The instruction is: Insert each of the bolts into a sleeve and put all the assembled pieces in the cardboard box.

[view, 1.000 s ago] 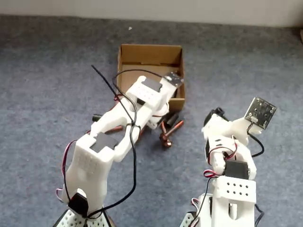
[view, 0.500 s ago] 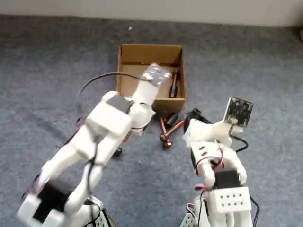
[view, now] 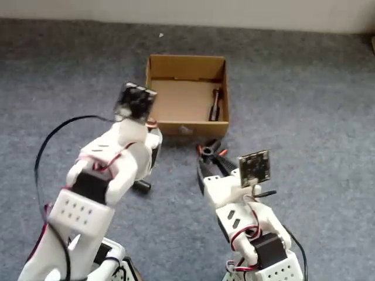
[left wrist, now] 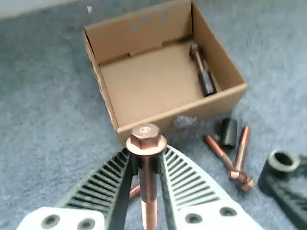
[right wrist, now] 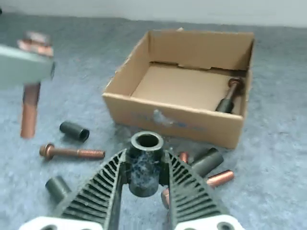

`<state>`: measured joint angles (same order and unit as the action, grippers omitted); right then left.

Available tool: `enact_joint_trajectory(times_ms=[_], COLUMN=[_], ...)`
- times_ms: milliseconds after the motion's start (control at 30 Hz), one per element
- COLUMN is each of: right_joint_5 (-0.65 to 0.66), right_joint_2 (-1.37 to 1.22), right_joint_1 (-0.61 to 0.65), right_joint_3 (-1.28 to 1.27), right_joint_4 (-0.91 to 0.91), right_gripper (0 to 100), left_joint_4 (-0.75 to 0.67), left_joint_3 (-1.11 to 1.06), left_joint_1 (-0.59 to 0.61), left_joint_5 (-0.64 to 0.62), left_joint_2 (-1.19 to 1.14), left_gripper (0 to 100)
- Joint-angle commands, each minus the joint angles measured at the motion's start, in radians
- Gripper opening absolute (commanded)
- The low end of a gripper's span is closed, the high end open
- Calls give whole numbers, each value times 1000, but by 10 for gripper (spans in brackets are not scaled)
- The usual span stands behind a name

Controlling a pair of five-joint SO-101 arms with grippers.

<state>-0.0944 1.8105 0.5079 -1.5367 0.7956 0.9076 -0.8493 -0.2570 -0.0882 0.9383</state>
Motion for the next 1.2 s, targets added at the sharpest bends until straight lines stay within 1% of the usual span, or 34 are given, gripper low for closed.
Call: enact_joint_trajectory(times_ms=[0,133,200,267,400,567,800,900,967,1067,1167], right_joint_5=[37,74,89,109,155,160,161,181,189,193,192], right_joint_2=[12,12,12,12,12,12,12,12,12,12,12], right_joint_1=[88,185,225,266,303,308,308,308,308,305,303], right_joint_3=[8,-4,-22,-44,-127,-183,-186,-186,-186,-185,-186], right_joint_4=[-5,-5,-12,-62,-165,-265,-285,-285,-285,-285,-285], right_gripper=[5,5,5,5,5,5,5,5,5,5,5], left_joint_4=[-91,-198,-244,-279,-290,-281,-236,-213,-190,-152,-147], left_joint_3=[-61,-183,-249,-311,-389,-449,-455,-455,-450,-446,-450], left_joint_1=[28,54,51,48,47,-41,-110,-140,-176,-228,-229], left_joint_5=[-63,-129,-140,-147,-170,-163,-161,-158,-121,-106,-106], left_joint_2=[182,341,430,524,704,857,883,883,883,881,881], left_gripper=[5,5,5,5,5,5,5,5,5,5,5])
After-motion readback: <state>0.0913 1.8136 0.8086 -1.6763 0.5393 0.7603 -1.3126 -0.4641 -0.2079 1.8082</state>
